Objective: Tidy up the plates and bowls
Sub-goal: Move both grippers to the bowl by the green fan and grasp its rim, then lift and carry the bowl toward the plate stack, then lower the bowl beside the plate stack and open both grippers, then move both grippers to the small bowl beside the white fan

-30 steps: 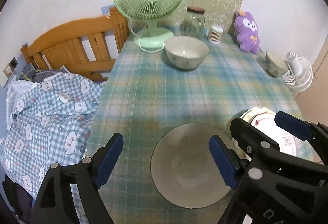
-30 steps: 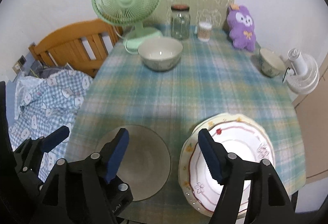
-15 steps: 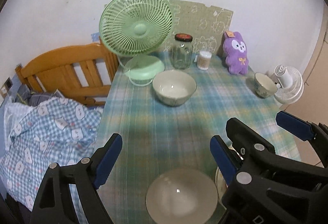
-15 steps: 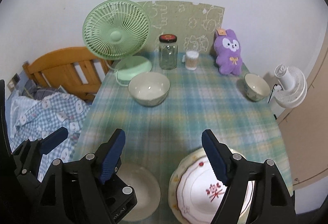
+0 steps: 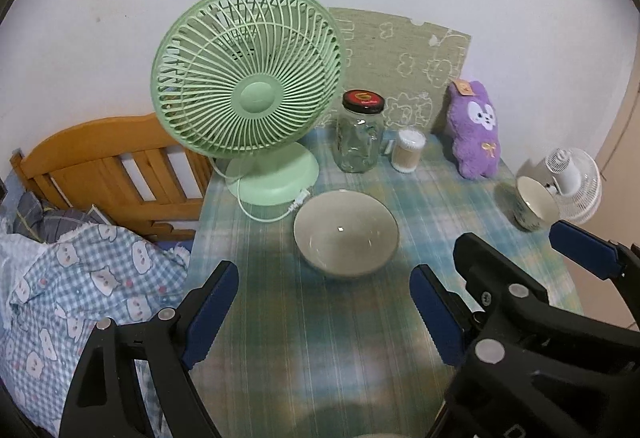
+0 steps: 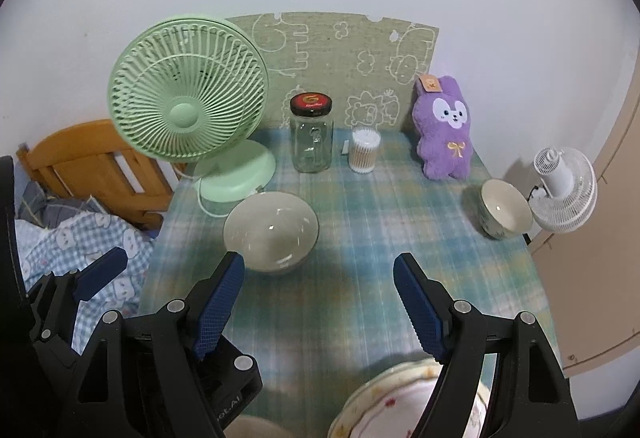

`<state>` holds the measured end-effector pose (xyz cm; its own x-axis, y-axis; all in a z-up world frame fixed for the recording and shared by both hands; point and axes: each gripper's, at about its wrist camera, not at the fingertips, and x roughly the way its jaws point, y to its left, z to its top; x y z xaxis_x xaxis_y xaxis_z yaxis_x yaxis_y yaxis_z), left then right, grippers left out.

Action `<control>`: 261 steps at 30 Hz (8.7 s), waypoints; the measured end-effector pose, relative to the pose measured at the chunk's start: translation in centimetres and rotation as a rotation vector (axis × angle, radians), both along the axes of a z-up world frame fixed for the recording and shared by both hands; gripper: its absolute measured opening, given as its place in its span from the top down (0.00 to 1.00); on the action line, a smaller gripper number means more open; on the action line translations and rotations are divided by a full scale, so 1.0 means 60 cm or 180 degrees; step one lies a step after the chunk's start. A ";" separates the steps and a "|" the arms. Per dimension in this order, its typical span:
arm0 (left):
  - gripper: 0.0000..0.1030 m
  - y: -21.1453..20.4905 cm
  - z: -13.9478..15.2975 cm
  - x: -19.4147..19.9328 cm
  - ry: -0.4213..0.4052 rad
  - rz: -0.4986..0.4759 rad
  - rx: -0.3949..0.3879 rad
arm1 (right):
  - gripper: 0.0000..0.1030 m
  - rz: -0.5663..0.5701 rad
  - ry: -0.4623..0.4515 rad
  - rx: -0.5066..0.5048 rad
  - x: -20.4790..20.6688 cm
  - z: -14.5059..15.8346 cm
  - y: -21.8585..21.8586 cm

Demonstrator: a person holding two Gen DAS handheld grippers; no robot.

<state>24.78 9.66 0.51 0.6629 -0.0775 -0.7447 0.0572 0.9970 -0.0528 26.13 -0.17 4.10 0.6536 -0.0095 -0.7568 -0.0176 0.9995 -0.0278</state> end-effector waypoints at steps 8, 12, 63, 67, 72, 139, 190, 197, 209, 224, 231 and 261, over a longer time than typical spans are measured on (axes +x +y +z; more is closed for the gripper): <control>0.15 -0.017 -0.034 0.078 0.0033 0.0214 0.0002 | 0.23 0.0169 0.0066 0.0026 0.098 -0.041 -0.017; 0.16 -0.033 -0.057 0.118 0.0053 0.0321 0.0096 | 0.23 0.0226 0.0143 0.0120 0.151 -0.076 -0.035; 0.62 -0.010 -0.210 0.207 0.0583 0.0981 0.0192 | 0.89 0.0667 0.0631 0.0482 0.271 -0.251 -0.032; 0.69 -0.014 -0.218 0.209 0.0615 0.0985 0.0189 | 0.89 0.0679 0.0596 0.0434 0.269 -0.253 -0.030; 0.80 -0.007 -0.218 0.208 0.0640 0.1086 0.0204 | 0.89 0.0638 0.0625 0.0404 0.267 -0.250 -0.027; 0.80 0.027 -0.093 -0.221 0.0526 0.0226 -0.0082 | 0.89 -0.0040 0.0553 0.0187 -0.236 -0.108 0.001; 0.66 0.037 -0.171 -0.242 0.0761 0.0234 -0.0194 | 0.90 0.0090 0.0946 -0.0026 -0.246 -0.182 0.014; 0.45 0.032 -0.144 -0.251 0.0672 0.0151 -0.0078 | 0.81 0.0140 0.0952 0.0087 -0.253 -0.170 0.005; 0.32 0.043 -0.092 -0.249 0.0532 0.0226 -0.0048 | 0.27 0.0117 0.0552 0.0177 -0.271 -0.103 -0.036; 0.22 -0.092 -0.024 -0.197 0.0255 -0.0017 0.0015 | 0.23 0.0020 0.0338 0.0311 -0.209 -0.035 -0.169; 0.21 -0.183 -0.009 -0.151 0.0255 0.0056 -0.0043 | 0.23 0.0098 0.0304 0.0247 -0.158 -0.013 -0.260; 0.24 -0.526 -0.029 0.102 0.0194 0.0156 0.0109 | 0.23 0.0049 0.0210 0.0133 0.105 -0.036 -0.590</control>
